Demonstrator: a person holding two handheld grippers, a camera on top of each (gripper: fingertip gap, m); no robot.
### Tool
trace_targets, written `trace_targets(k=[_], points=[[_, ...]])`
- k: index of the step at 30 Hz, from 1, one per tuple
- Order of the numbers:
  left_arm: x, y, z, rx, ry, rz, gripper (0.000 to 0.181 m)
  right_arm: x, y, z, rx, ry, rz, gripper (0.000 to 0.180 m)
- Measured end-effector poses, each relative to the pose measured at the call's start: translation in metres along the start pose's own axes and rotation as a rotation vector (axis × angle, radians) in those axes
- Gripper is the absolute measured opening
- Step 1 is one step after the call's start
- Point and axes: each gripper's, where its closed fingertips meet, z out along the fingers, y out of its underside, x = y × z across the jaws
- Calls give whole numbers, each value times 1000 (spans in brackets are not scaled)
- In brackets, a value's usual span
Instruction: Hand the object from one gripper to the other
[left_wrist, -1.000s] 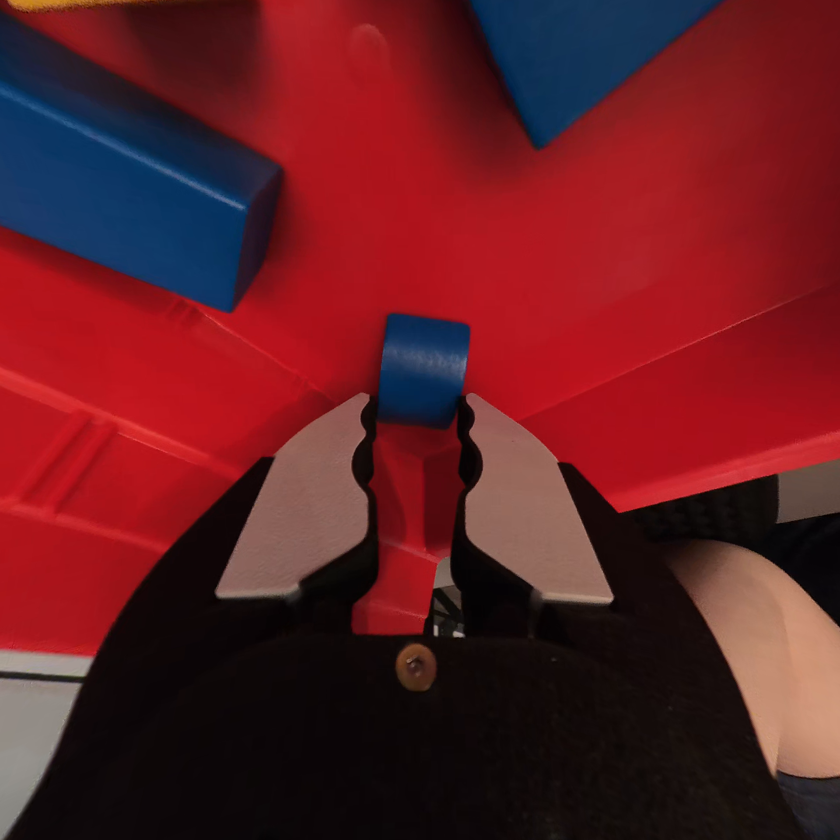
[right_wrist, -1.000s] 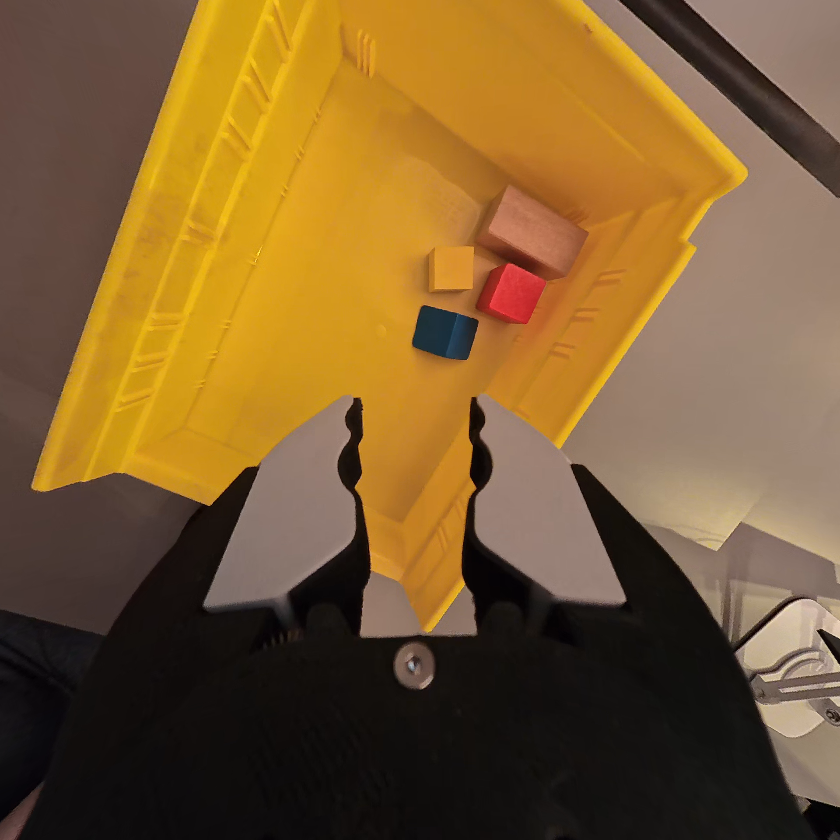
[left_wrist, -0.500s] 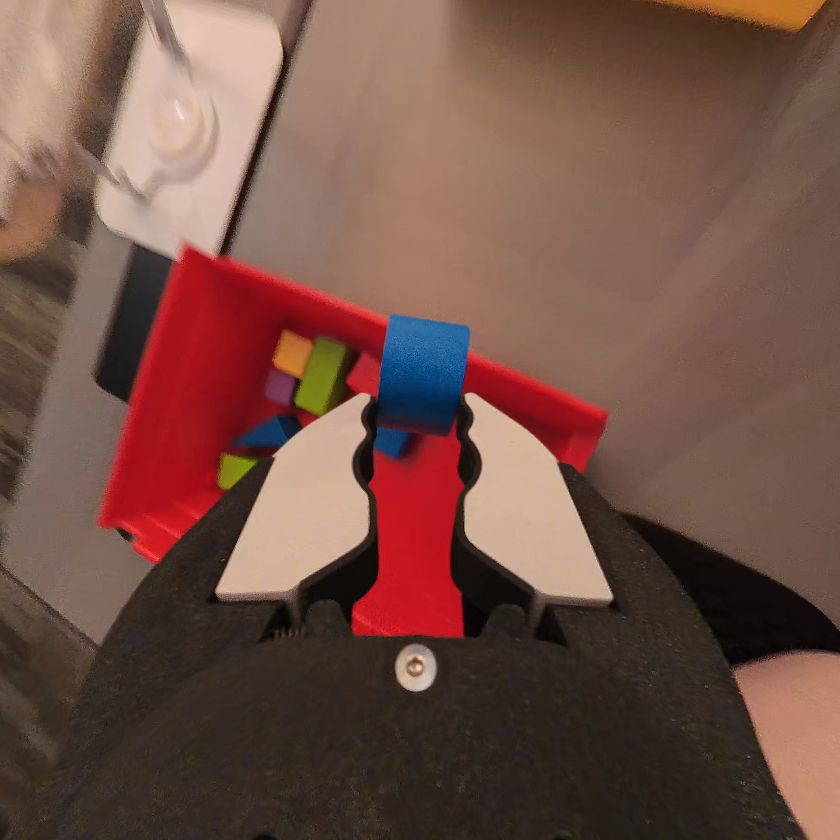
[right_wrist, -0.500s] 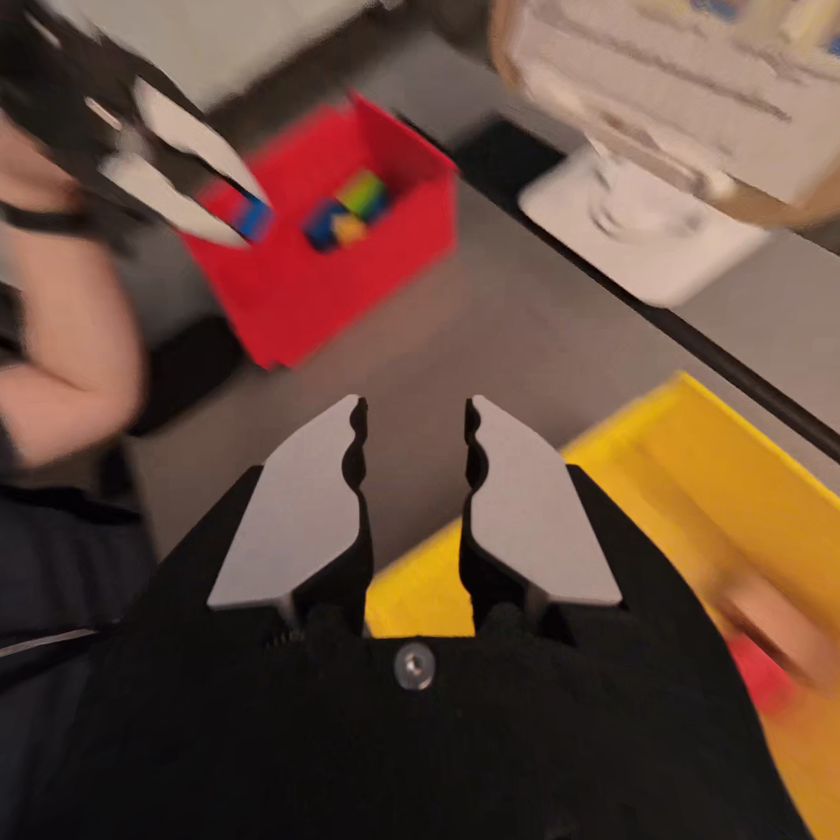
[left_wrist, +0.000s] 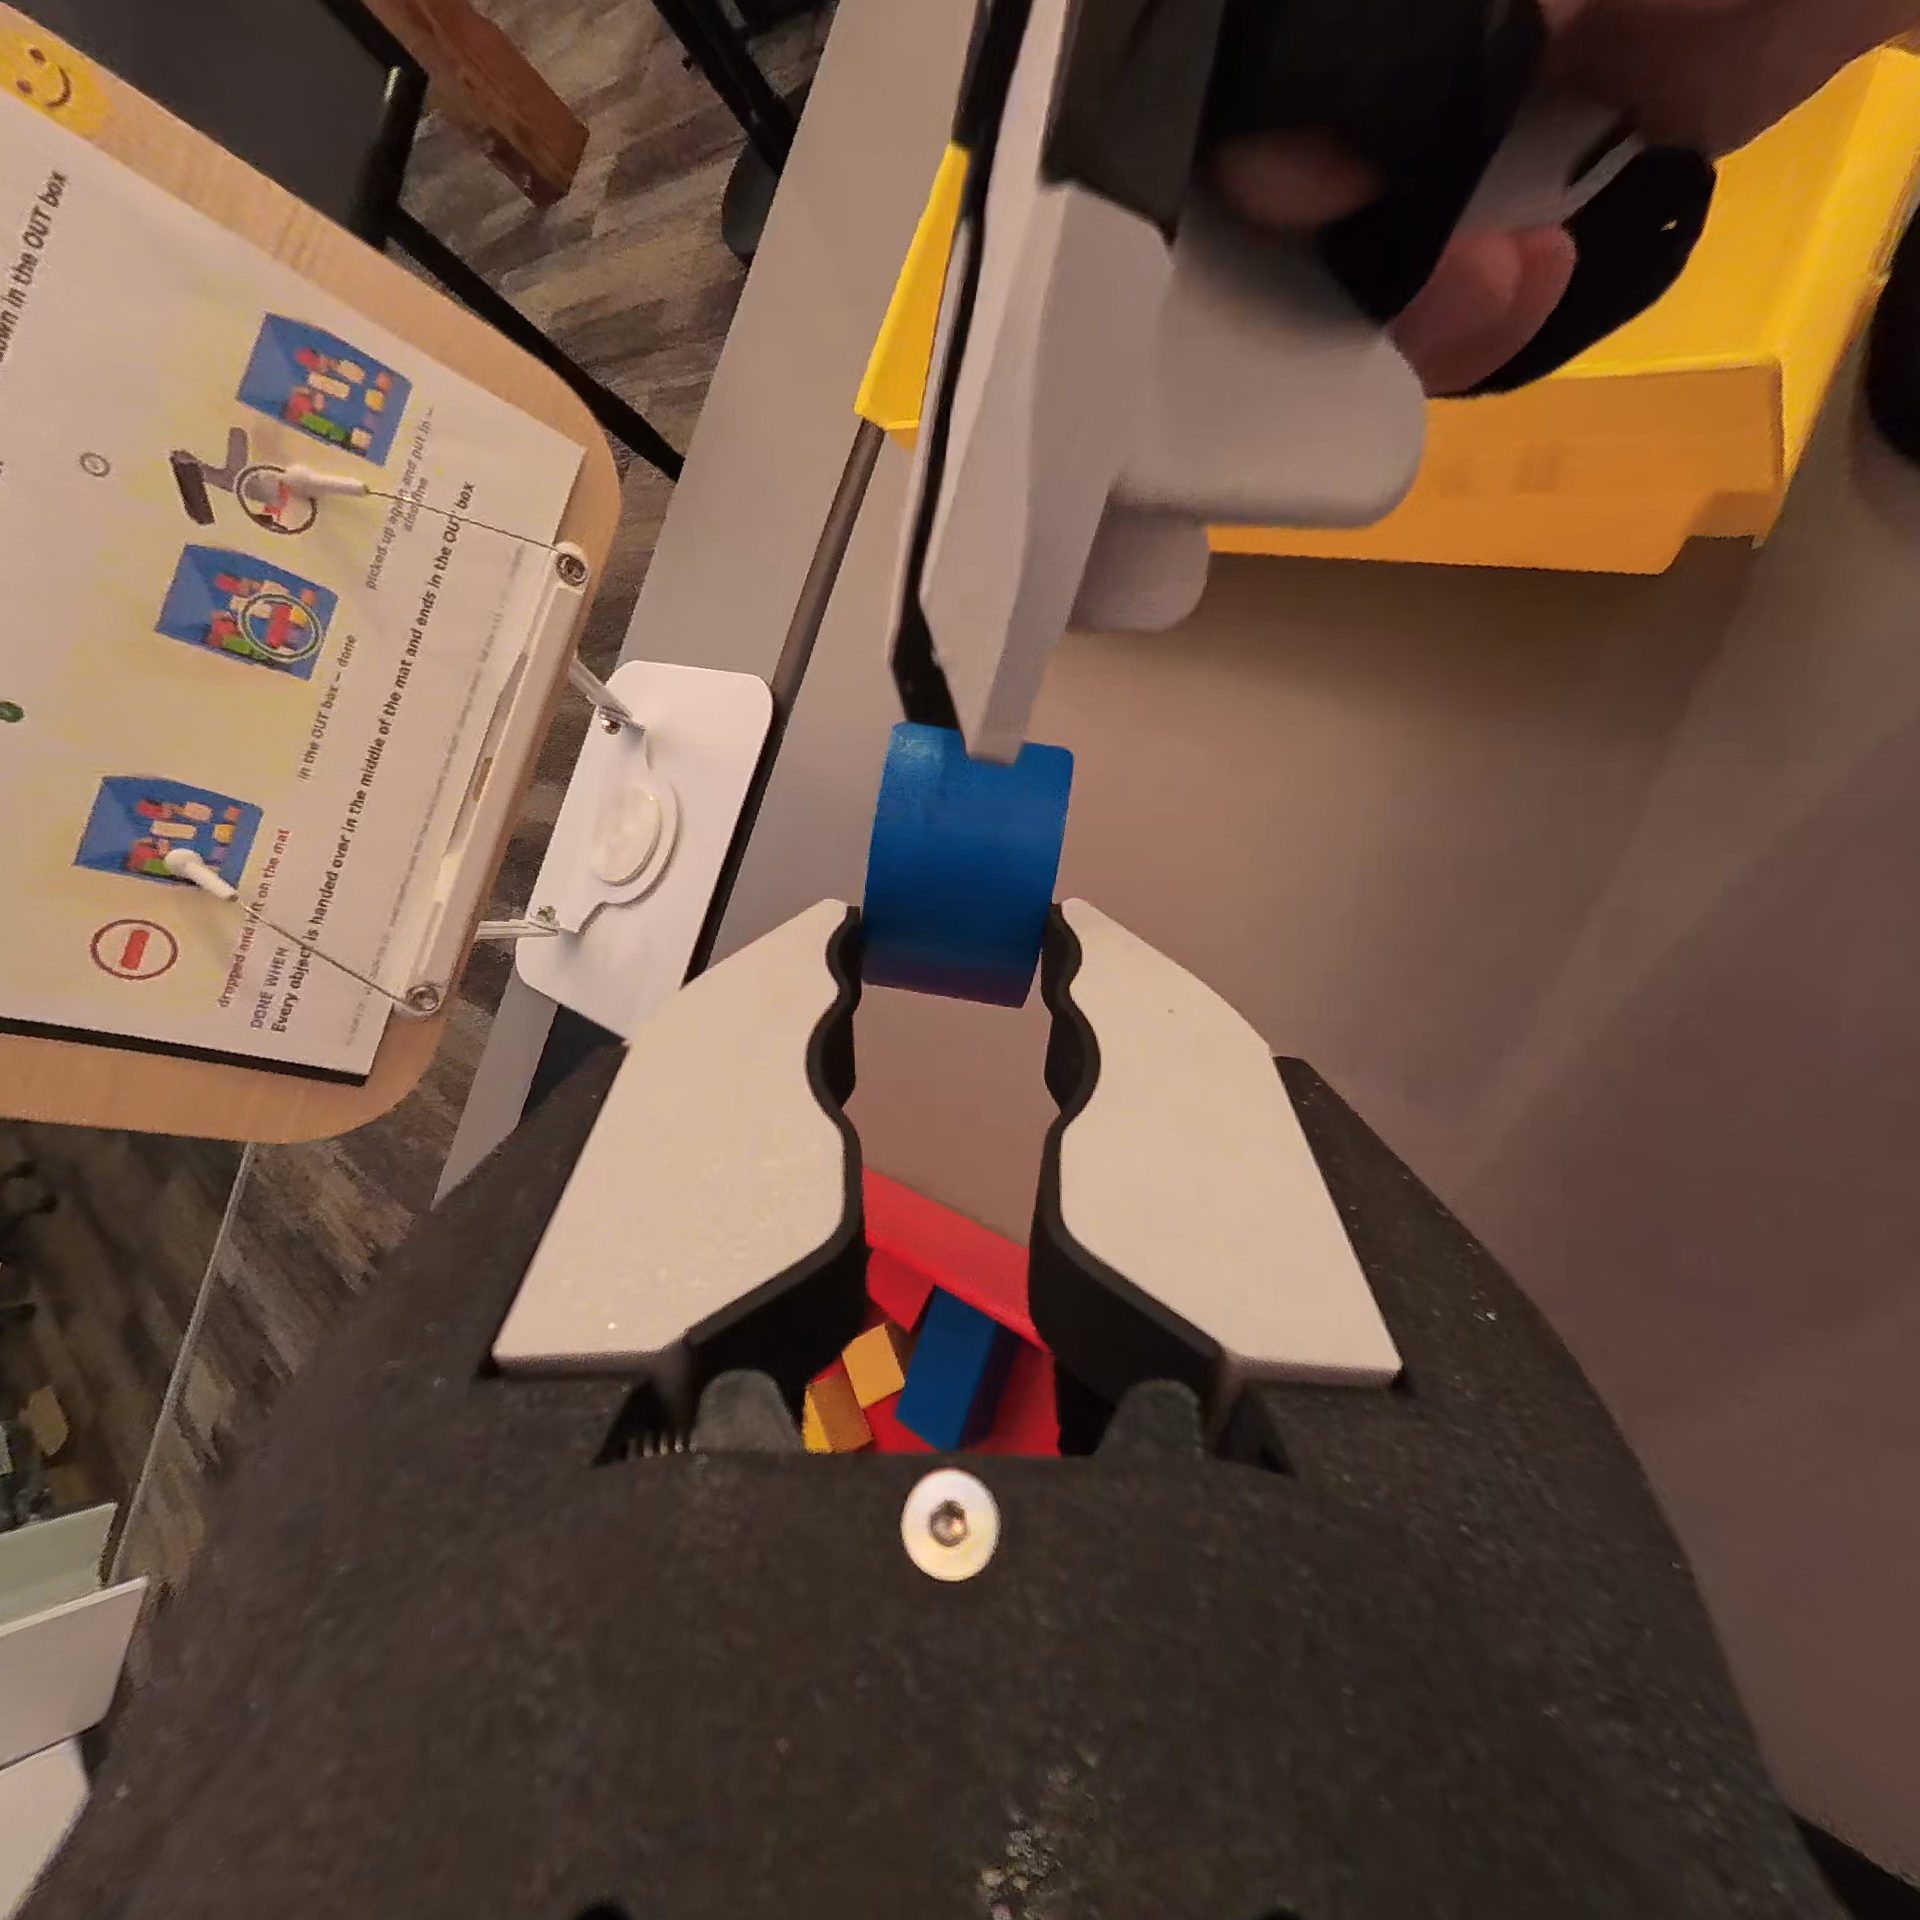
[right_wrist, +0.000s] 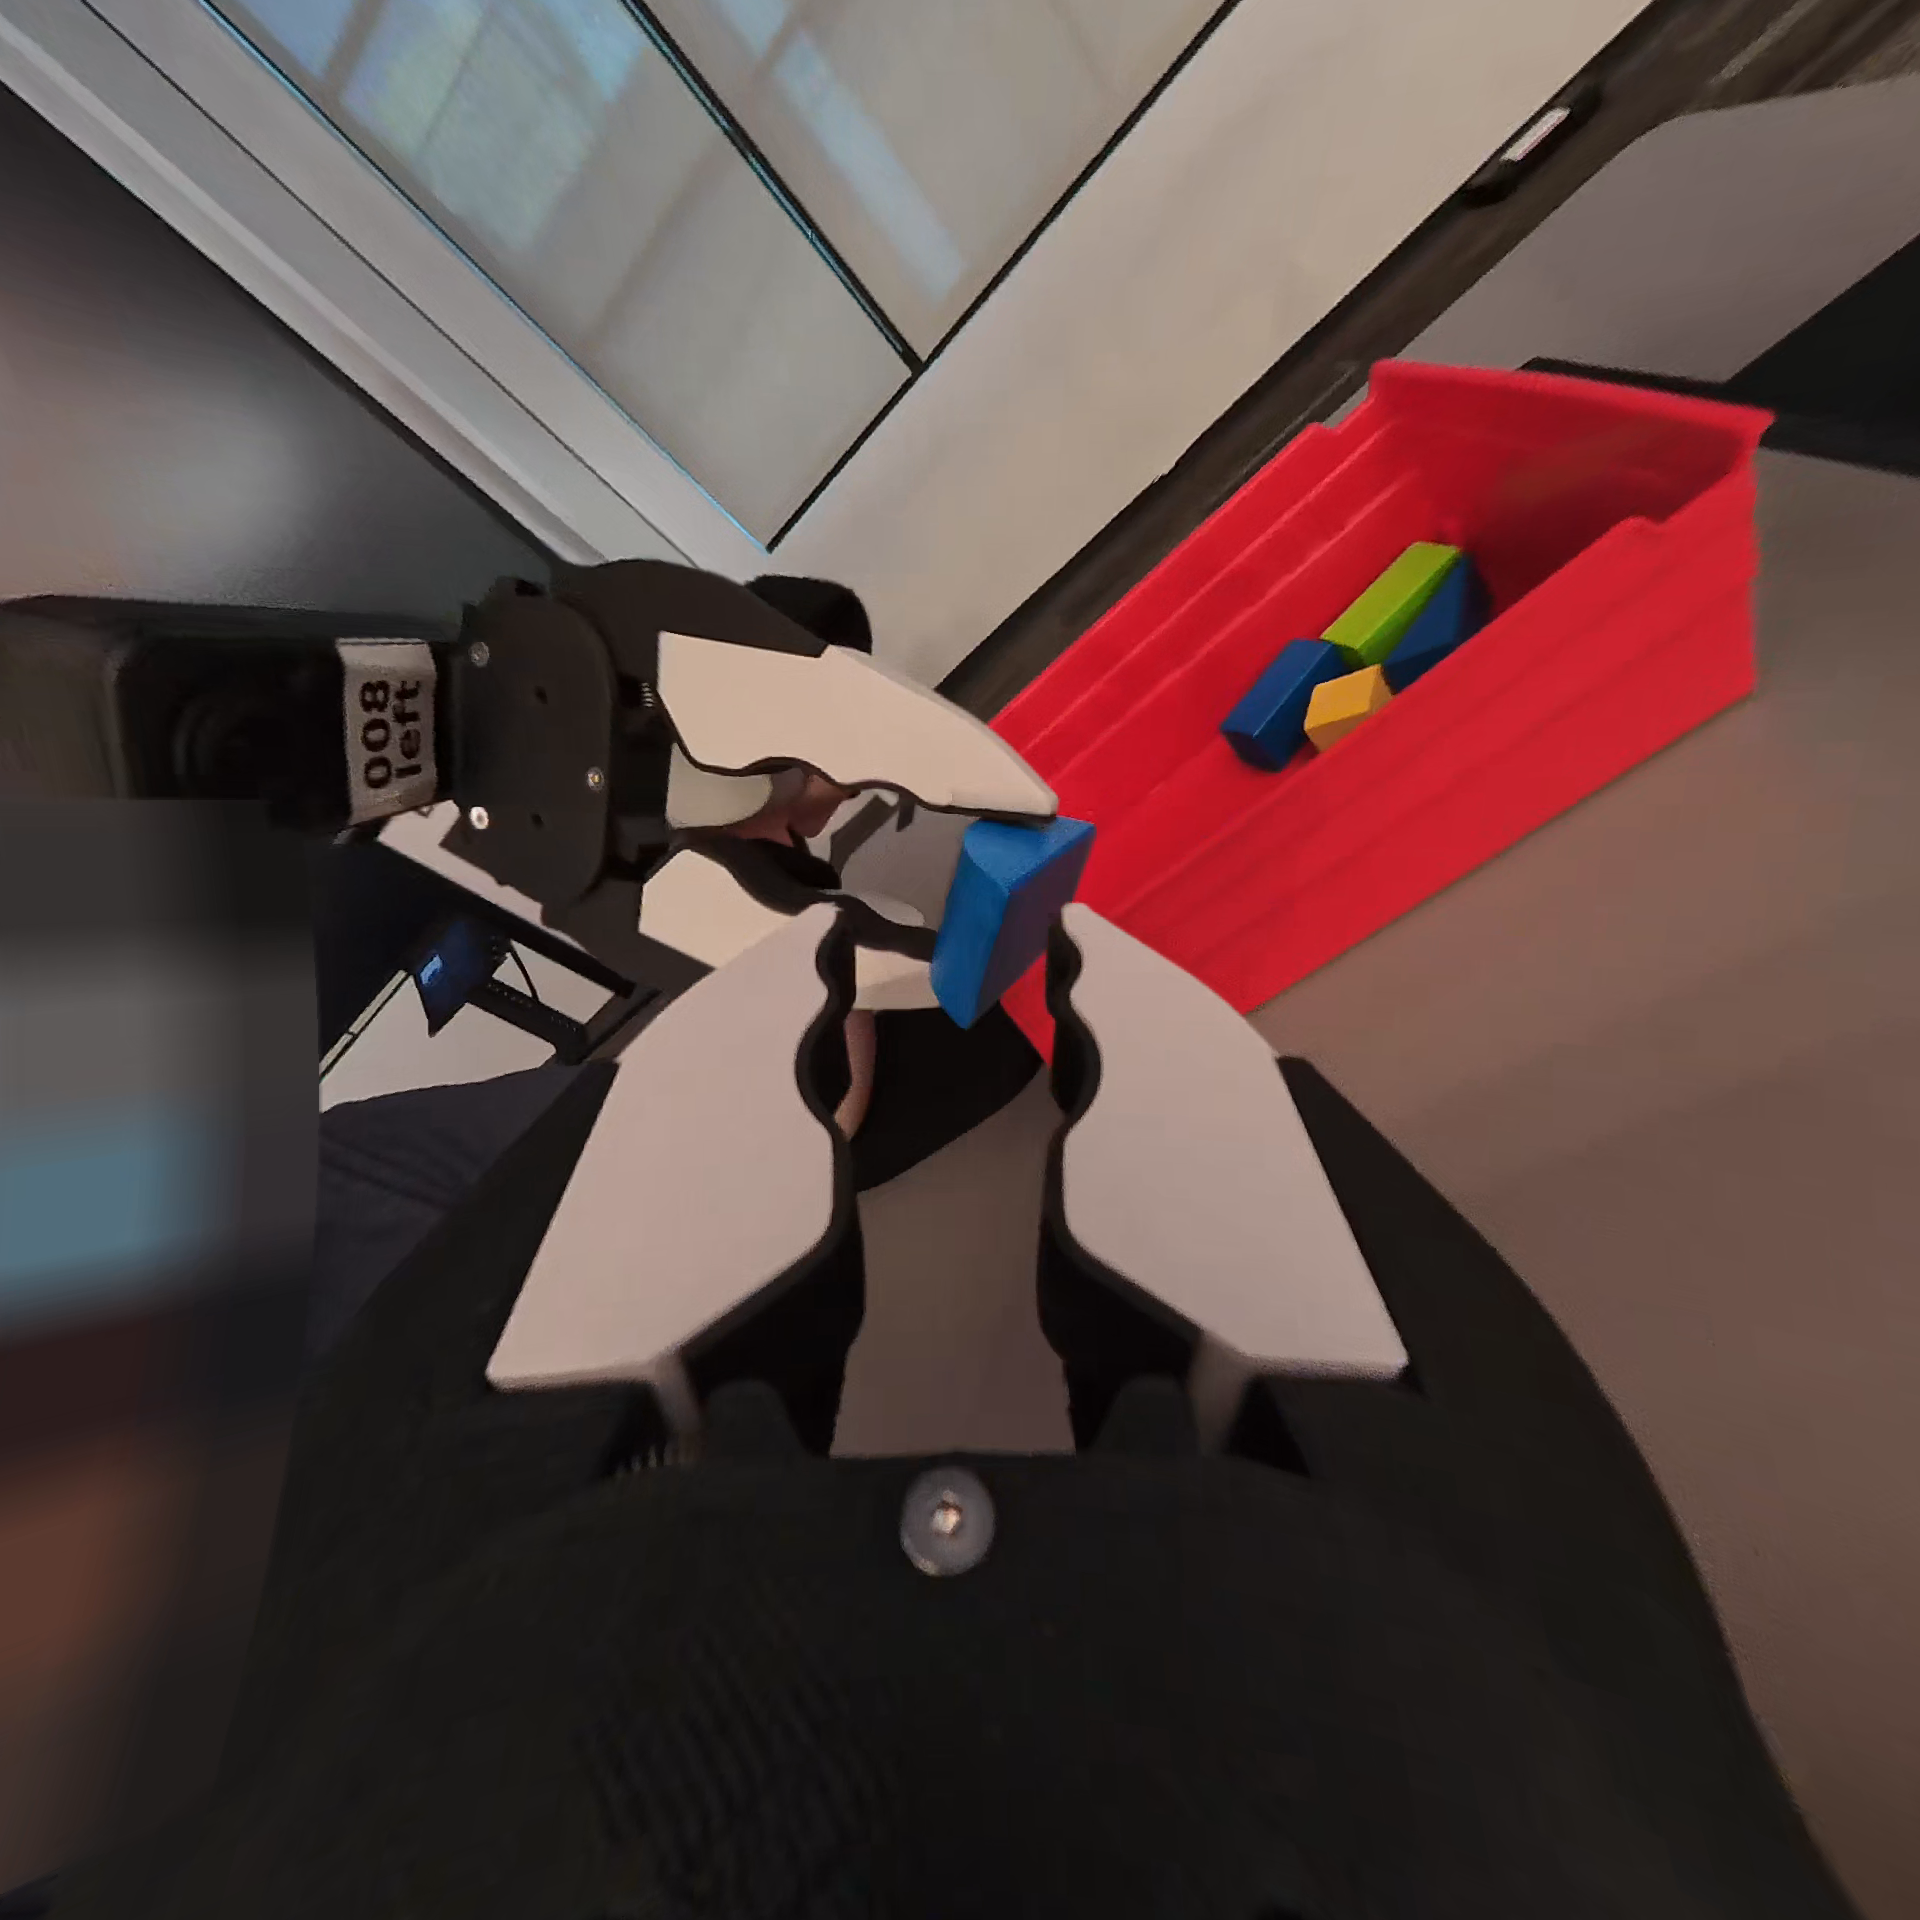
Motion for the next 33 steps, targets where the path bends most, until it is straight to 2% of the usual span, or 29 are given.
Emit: trace_targets(k=[3,5,9,12,14,16,19,21,23,26,30,33], points=[[1,-3,3,3,-1,-5,33,9,8,7,-39,46,-18,35],[3,-6,4,18,1,2,33,10,9,10,-41,48,-29,22],[4,-7,5,21,-23,28,34,11,10,8,-46,28,-24,21],[7,-15,-1,65,5,4,48,14,10,-2,-69,45,-32,20],[10,-18,-9,88,35,-14,58,13,8,-22,-93,55,-39,20],[9,-20,-18,111,43,-22,56,17,10,-59,-146,125,-63,20],[8,-17,-26,117,47,-20,53,56,43,-140,-307,424,-17,20],[8,-16,-27,111,44,-13,52,90,75,-193,-401,622,106,20],[9,-16,-26,105,49,-7,51,114,102,-223,-448,685,264,20],[13,-16,-23,92,59,7,51,134,127,-233,-495,663,412,20],[18,-11,-18,48,57,42,51,157,146,-244,-568,767,494,20],[20,-10,-16,35,58,53,50,156,147,-233,-570,688,495,20]])
